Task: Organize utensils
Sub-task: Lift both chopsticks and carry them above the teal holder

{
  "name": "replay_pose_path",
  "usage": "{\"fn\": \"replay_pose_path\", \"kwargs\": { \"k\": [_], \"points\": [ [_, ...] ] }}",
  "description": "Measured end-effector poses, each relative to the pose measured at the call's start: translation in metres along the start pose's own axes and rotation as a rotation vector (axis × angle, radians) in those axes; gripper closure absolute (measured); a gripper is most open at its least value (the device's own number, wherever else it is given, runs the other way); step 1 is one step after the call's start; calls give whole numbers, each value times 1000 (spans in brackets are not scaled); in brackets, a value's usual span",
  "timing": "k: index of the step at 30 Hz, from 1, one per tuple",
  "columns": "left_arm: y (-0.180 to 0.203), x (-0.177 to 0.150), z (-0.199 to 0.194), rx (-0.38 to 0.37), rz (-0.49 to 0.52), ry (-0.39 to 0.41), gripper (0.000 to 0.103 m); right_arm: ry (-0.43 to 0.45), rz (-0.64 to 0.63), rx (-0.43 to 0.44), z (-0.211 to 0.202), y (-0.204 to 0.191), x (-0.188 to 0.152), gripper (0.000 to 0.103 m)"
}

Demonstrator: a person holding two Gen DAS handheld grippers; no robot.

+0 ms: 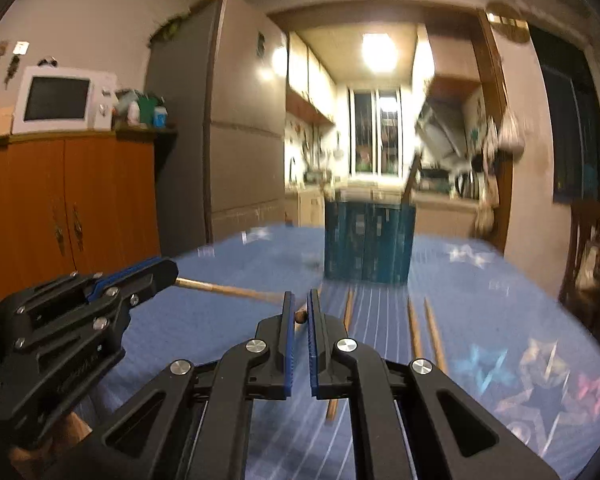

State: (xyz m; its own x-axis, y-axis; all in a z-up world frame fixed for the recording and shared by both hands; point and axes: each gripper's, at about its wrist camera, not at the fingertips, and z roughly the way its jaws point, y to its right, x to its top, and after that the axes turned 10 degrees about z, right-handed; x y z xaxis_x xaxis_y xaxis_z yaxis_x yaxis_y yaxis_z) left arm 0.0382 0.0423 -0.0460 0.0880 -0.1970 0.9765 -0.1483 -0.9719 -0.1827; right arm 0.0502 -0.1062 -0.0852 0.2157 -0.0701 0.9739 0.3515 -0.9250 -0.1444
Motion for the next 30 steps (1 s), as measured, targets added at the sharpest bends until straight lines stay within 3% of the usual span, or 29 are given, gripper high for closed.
{"fn": "replay_pose_path", "kwargs": {
  "k": [5,8,13,18,30],
  "points": [
    [-33,64,20,-26,-19,103,98,72,-2,50,5,8,64,96],
    [-55,98,44,-43,-48,113,98,77,5,58,19,19,99,96],
    [-60,137,54,-34,-5,136,98,54,52,83,36,39,144,96],
    [-53,168,65,-70,14,122,98,35,65,87,49,48,172,96],
    [-56,201,93,-139,34,8,98,68,3,66,52,48,220,96]
  ]
}}
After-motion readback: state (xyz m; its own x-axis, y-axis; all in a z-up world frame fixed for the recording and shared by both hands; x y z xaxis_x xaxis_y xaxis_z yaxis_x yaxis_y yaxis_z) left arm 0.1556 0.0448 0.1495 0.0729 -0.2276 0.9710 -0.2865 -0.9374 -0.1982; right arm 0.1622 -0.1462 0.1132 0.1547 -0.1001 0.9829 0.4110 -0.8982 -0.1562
